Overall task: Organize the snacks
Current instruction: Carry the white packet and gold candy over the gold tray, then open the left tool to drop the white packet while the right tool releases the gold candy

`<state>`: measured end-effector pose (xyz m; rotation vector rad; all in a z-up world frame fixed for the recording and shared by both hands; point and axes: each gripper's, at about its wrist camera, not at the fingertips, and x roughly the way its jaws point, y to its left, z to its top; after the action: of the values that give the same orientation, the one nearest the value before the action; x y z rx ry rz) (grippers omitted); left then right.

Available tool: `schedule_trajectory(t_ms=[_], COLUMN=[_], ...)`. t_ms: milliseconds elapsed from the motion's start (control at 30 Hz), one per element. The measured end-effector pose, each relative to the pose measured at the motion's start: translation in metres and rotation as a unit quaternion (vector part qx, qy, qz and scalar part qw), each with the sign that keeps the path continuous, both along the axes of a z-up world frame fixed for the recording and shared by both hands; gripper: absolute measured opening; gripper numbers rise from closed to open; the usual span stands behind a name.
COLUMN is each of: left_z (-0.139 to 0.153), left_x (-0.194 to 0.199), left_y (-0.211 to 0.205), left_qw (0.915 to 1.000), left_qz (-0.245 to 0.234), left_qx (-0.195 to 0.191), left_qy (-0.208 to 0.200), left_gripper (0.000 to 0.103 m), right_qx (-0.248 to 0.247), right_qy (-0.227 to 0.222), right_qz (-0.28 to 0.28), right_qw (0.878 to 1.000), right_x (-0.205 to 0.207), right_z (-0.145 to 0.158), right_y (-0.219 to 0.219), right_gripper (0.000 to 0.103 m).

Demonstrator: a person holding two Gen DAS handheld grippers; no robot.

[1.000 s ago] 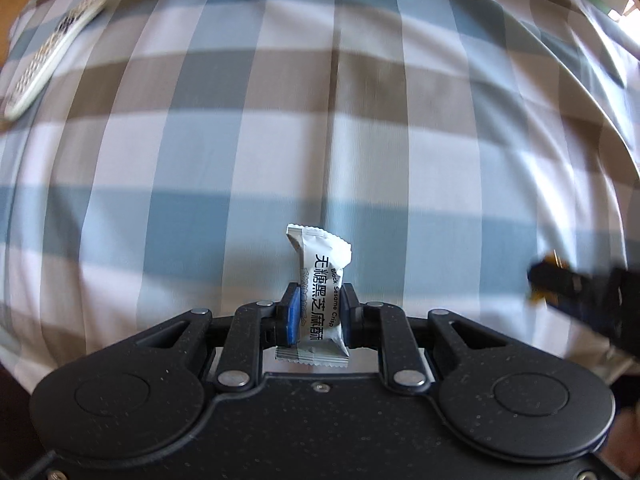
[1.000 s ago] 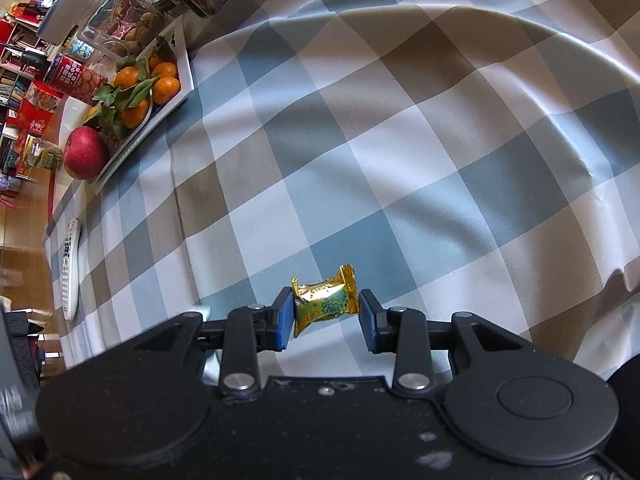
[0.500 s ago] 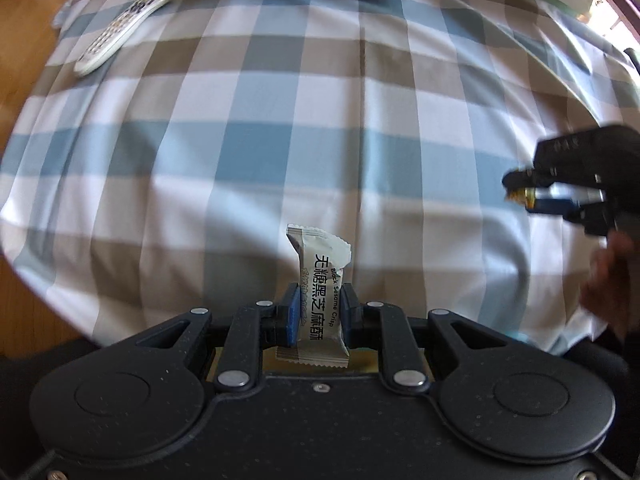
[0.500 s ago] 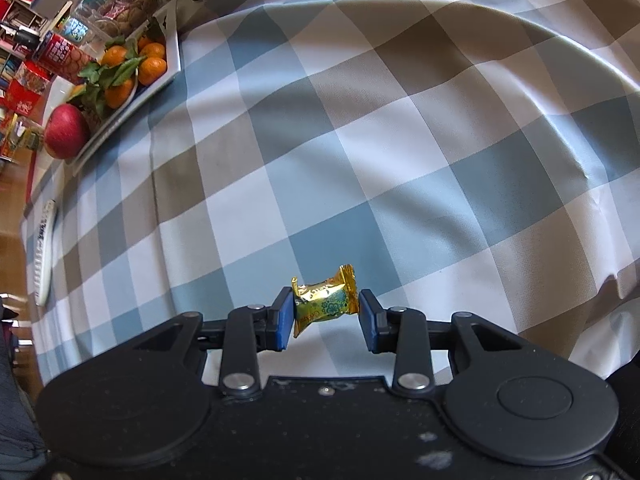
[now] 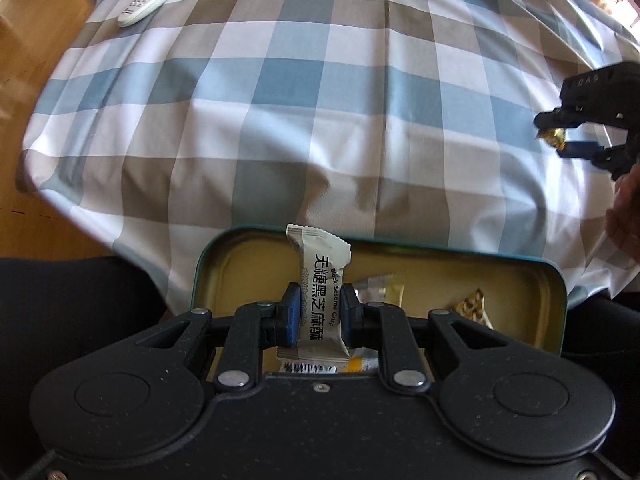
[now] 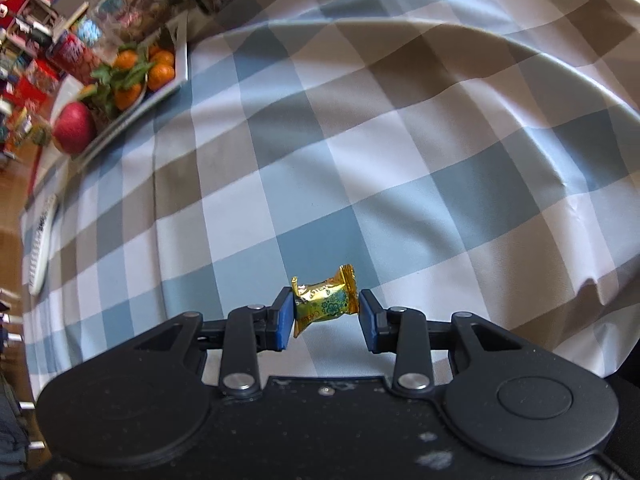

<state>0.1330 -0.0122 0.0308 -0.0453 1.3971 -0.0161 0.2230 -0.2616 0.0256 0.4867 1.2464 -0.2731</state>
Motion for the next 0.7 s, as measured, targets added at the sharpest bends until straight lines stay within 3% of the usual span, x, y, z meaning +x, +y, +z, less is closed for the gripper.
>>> schedule_trajectory(t_ms=[133,267,467,700], left_z=[0.004,0.005,0.005,0.007], left_x=[-0.014,-0.027,-0.043,-0.046], left_y=[0.001,0.002,0.007,0.021], left_qw=[0.9999,0.9999,0.9998,0.9993], left_qz=[0.003,0.004,0.005,0.025], left_qx=[0.005,-0.002,-0.007,-0.021], left_qy=[-0.013,-0.016,-0.02,-0.021], left_gripper=[0.027,0.027,0.027,0.027], right_qx=[-0.019,0.02,0.065,0.064], right_qy=[-0.04,-0.07,-0.073,-0.072], right_qz=[0.008,-0.008,-0.004,0.022], right_qw=[0.999,0.997,0.995,0.995], right_x=[-0.022,-0.06,-0.12,-0.18], right_z=[0.018,0.032,0.031,0.038], right_y=[0.005,0.004,0.018,0.05], right_gripper=[0.036,0.036,0.036,0.036])
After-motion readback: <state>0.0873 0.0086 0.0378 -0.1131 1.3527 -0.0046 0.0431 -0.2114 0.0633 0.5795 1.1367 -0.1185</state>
